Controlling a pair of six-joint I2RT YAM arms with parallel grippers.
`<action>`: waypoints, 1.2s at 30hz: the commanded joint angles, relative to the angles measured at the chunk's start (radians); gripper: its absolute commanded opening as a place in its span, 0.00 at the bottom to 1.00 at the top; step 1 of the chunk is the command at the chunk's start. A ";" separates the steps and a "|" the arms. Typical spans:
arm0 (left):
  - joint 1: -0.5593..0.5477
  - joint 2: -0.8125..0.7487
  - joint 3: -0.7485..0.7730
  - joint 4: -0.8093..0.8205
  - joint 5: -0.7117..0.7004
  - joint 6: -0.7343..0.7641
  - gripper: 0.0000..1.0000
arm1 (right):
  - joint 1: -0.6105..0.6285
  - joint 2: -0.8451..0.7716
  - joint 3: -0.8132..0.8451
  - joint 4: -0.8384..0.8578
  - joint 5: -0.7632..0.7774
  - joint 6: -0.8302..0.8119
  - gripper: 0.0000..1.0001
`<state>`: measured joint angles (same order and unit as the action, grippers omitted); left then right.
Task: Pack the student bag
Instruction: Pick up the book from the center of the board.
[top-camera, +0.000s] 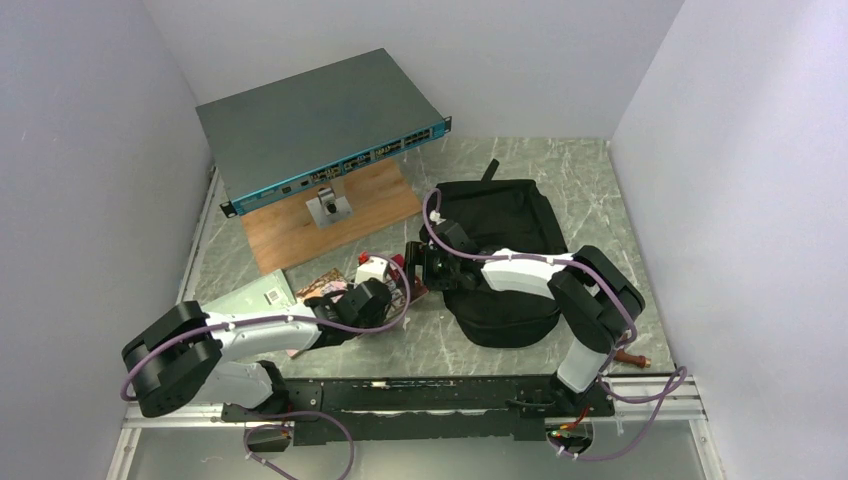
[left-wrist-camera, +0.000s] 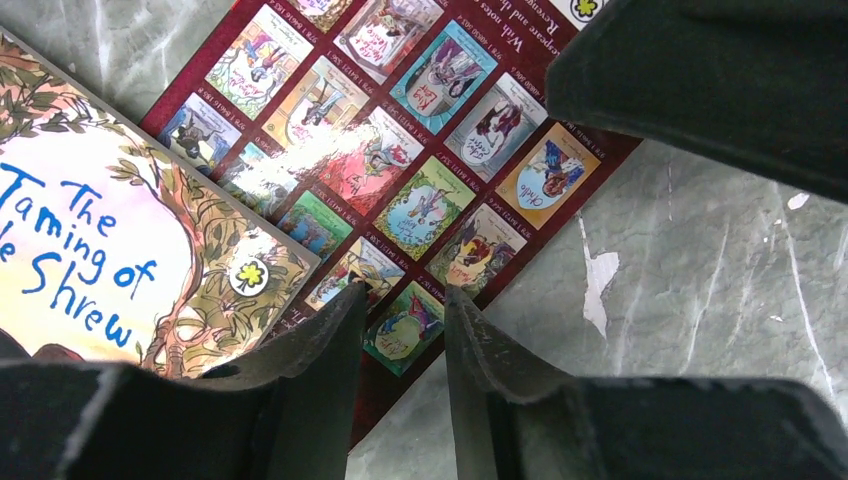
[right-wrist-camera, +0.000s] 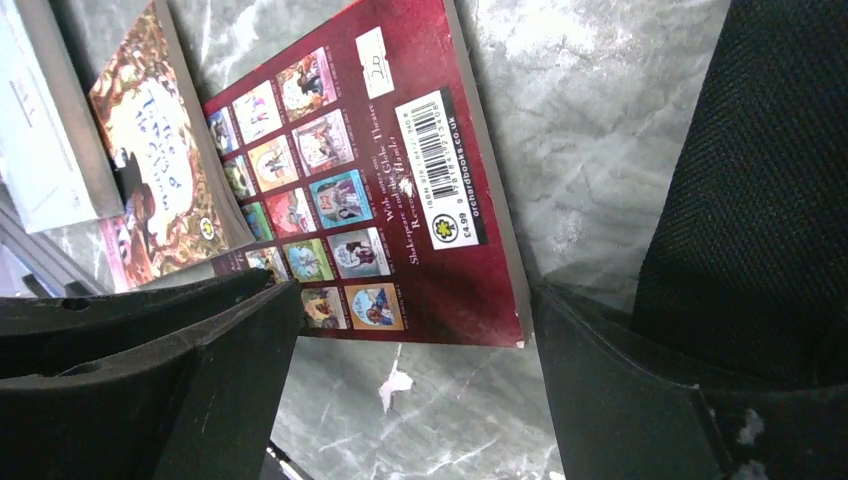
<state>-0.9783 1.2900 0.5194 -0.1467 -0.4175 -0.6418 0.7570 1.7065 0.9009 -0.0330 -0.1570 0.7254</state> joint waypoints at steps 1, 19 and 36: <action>0.000 -0.004 -0.042 0.041 0.059 -0.047 0.38 | 0.001 0.001 -0.079 0.186 -0.136 0.098 0.87; -0.097 -0.163 -0.014 0.172 0.066 0.276 0.87 | -0.075 -0.221 -0.183 0.236 -0.232 0.238 0.27; -0.206 0.140 0.237 -0.113 -0.378 0.255 0.64 | -0.081 -0.274 -0.202 0.263 -0.262 0.303 0.16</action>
<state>-1.1744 1.4067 0.7231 -0.2142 -0.7071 -0.3801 0.6785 1.4750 0.6849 0.1841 -0.3954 0.9962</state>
